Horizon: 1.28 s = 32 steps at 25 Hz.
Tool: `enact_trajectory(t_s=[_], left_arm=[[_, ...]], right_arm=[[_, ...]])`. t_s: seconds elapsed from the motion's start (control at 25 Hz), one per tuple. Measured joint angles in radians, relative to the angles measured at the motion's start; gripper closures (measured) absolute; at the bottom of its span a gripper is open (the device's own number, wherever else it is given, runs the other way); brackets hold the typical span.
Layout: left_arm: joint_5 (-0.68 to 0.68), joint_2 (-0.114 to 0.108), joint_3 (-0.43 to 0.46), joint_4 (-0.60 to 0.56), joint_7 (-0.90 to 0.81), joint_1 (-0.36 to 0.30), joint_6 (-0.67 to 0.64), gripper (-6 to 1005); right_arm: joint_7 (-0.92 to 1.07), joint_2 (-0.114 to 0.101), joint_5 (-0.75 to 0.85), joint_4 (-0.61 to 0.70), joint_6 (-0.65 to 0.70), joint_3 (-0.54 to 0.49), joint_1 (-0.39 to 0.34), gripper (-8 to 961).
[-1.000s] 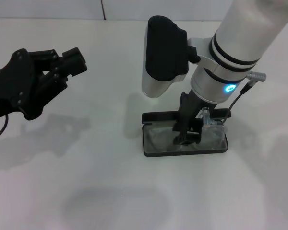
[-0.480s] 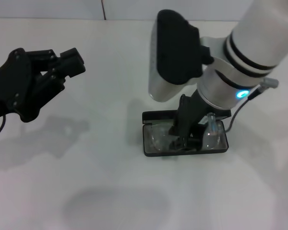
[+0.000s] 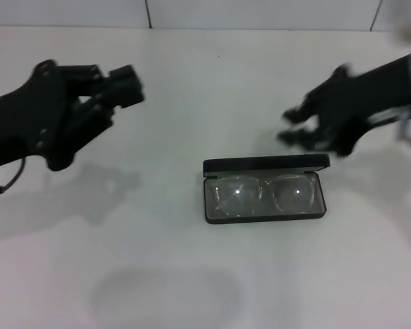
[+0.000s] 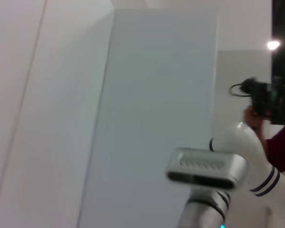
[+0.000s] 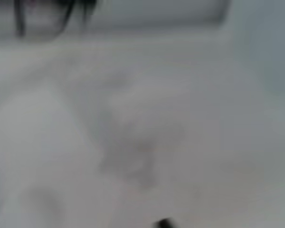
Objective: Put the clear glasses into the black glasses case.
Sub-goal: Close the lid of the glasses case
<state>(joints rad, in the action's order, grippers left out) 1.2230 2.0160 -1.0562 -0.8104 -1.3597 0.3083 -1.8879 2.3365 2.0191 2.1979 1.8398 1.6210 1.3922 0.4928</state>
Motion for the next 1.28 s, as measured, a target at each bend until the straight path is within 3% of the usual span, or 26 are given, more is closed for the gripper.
enact_trajectory(t_s=[0.16, 0.32, 0.6, 0.76, 1.0, 1.28], left_arm=[[0.072, 0.031, 0.000, 0.003, -0.047, 0.085, 0.027, 911], [0.210, 0.064, -0.001, 0.000, -0.088, 0.152, 0.112, 894], [0.388, 0.074, -0.046, 0.140, -0.119, 0.312, 0.359, 863], [0.426, 0.073, -0.144, 0.194, -0.136, 0.373, 0.542, 858], [0.430, 0.074, -0.303, 0.215, -0.171, 0.407, 0.665, 856], [0.417, 0.078, -0.339, 0.219, -0.177, 0.410, 0.695, 856]], right_arm=[[-0.108, 0.000, -0.159, 0.029, -0.006, -0.240, -0.117, 691], [-0.215, 0.000, -0.344, -0.073, -0.006, -0.443, -0.168, 691], [-0.368, -0.003, -0.501, -0.348, 0.024, -0.699, -0.220, 690], [-0.385, -0.006, -0.474, -0.417, 0.060, -0.750, -0.221, 690], [-0.397, -0.007, -0.454, -0.476, 0.063, -0.748, -0.212, 690], [-0.413, -0.010, -0.433, -0.529, 0.059, -0.748, -0.186, 690]])
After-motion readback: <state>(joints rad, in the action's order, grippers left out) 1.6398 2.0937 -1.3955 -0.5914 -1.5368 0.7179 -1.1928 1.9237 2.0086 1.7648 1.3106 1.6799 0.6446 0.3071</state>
